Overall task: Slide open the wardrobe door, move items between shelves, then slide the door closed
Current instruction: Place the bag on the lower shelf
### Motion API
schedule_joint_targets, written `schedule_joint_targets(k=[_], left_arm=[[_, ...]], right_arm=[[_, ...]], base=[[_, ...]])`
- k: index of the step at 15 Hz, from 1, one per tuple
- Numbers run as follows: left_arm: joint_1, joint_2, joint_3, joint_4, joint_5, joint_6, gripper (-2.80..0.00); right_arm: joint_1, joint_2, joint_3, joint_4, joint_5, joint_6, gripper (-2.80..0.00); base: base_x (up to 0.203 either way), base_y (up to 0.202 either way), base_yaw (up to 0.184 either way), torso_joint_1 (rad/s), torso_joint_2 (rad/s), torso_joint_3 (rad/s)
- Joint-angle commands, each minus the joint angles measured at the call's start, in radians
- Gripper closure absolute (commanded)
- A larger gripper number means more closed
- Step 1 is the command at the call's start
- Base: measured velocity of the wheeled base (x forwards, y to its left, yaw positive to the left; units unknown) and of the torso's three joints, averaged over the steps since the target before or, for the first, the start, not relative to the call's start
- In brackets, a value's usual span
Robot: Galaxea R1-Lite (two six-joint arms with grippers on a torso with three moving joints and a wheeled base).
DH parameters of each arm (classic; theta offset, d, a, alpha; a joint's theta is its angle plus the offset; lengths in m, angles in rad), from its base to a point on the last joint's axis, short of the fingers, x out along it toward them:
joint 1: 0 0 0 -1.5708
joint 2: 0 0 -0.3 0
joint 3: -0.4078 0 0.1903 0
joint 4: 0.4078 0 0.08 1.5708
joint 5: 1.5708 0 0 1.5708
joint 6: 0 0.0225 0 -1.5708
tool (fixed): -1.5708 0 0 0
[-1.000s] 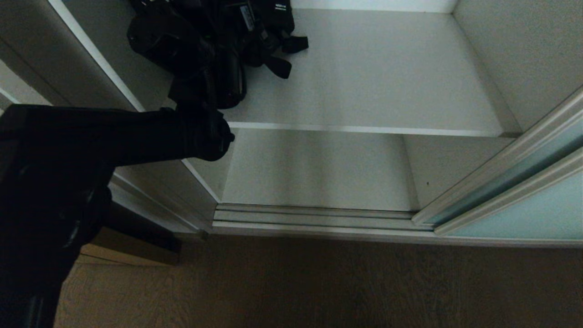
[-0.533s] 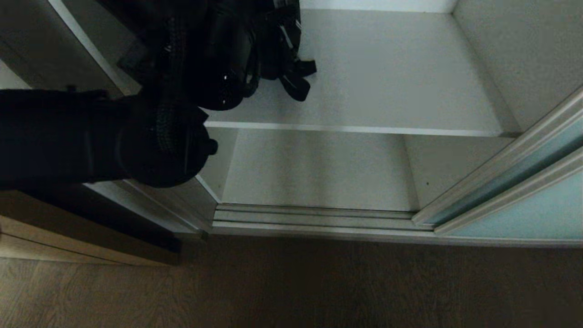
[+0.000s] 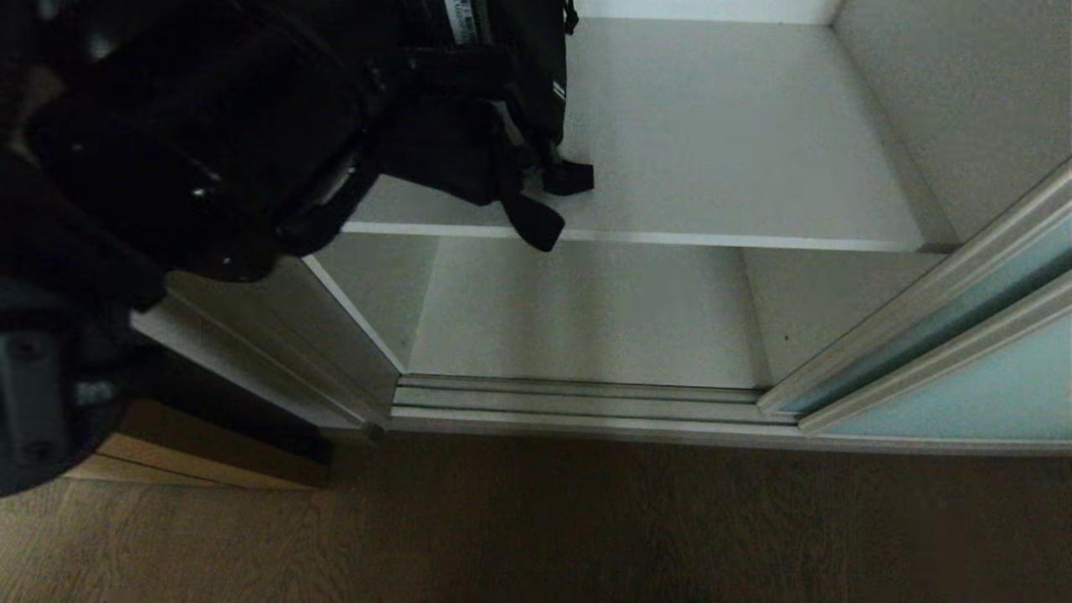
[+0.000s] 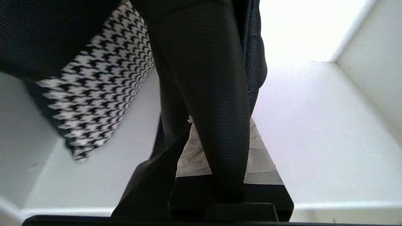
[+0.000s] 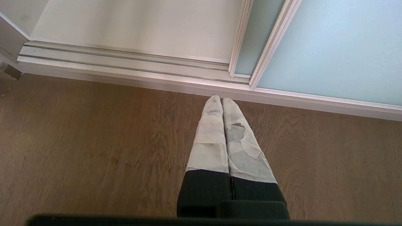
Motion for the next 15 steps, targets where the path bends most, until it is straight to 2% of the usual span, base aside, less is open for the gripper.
schedule_joint_targets(k=[1,4,9,15], left_arm=[[-0.031,-0.123,0.028,0.075,0.004,0.002,0.00],[-0.066,-0.206,0.023,0.222,0.008,0.000,0.00],[-0.119,-0.282,0.041,0.345,0.008,-0.008,0.00],[-0.127,-0.353,0.046,0.502,0.006,0.008,0.00]], right_arm=[[0.000,-0.003,0.000,-0.001,0.000,-0.002,0.00],[0.000,-0.003,0.000,-0.001,0.000,-0.001,0.00],[0.000,-0.003,0.001,-0.001,0.000,-0.001,0.00],[0.000,-0.003,0.000,-0.001,0.000,-0.001,0.00]], base=[[0.000,0.000,0.000,0.000,0.00,0.000],[0.000,0.000,0.000,0.000,0.00,0.000],[0.000,0.000,0.000,0.000,0.00,0.000],[0.000,0.000,0.000,0.000,0.00,0.000]])
